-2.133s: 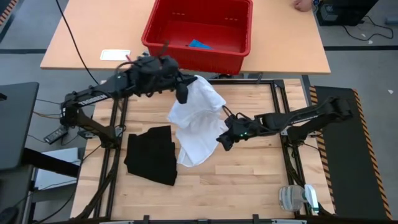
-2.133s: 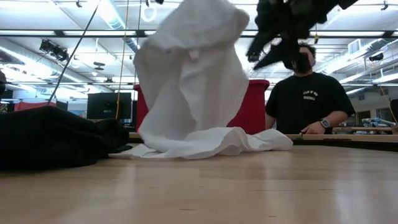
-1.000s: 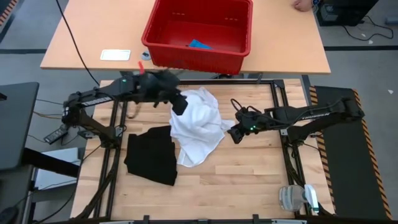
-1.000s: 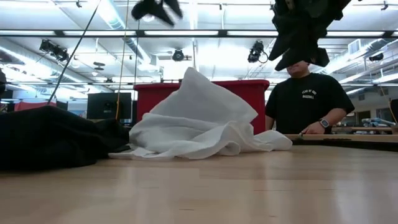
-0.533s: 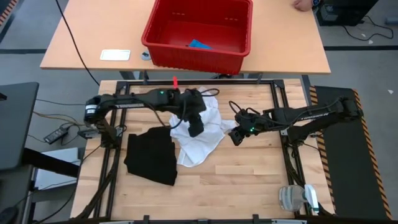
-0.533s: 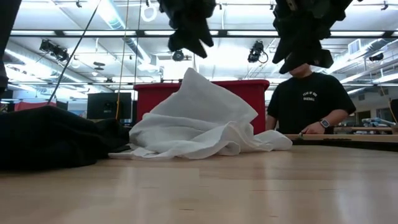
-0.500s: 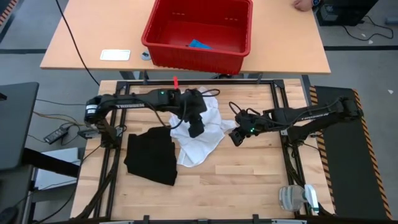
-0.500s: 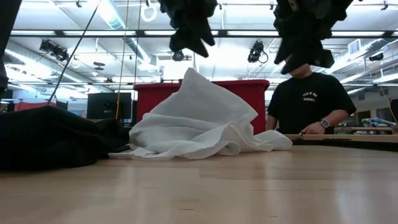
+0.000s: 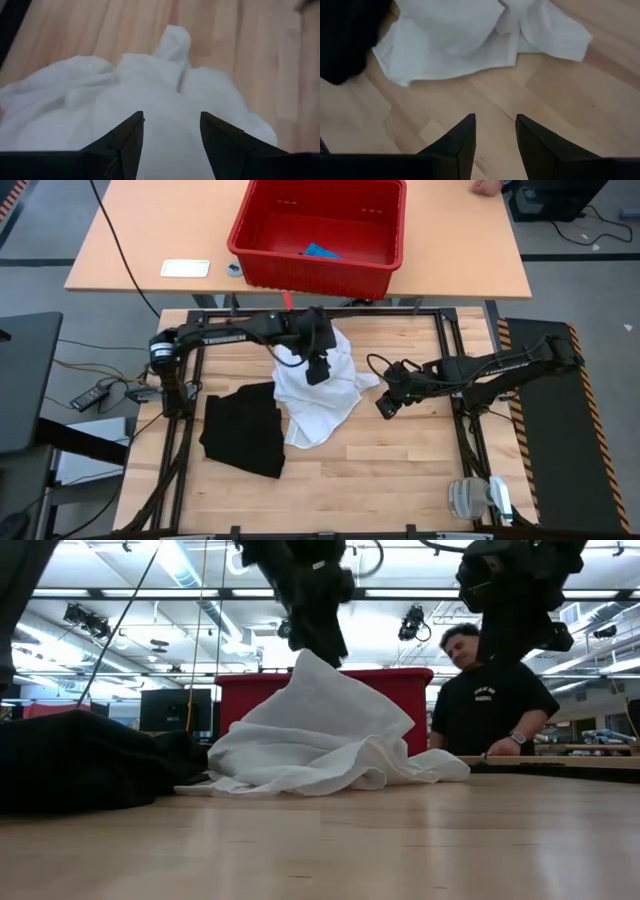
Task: Fold laundry
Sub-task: Fold the white shirt
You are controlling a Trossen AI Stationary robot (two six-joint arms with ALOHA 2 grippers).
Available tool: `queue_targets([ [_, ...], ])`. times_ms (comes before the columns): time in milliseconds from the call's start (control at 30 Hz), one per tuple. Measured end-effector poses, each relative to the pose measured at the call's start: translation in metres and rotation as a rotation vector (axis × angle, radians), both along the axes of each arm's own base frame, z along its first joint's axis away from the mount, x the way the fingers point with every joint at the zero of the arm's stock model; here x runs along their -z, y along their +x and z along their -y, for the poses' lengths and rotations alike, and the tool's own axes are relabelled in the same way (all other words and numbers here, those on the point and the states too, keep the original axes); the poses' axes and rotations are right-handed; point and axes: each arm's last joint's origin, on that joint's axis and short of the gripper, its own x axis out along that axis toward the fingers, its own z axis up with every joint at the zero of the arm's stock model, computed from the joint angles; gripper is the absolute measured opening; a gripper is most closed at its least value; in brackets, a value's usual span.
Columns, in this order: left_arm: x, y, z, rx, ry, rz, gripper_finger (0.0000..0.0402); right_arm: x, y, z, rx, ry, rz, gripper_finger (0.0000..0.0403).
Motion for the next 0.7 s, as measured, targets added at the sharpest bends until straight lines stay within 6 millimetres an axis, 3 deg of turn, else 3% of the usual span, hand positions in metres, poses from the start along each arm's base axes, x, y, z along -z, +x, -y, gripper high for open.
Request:
queue_targets([
  [267,0.048,0.022,-0.038,-0.090,-0.100,-0.004,0.0187,0.000,0.002,-0.023,0.163,-0.002,0.095,0.0146],
  [400,0.064,0.023,-0.043,-0.106,-0.123,-0.060,0.0133,0.001,0.002,-0.036,0.198,0.008,0.122,0.0146],
  [567,0.052,0.023,-0.047,-0.110,-0.158,0.026,0.0016,0.006,0.003,-0.044,0.199,0.020,0.100,0.0145],
  [700,0.001,0.019,-0.050,-0.119,-0.238,0.315,0.0005,0.010,0.006,-0.045,0.204,0.023,0.087,0.0145],
])
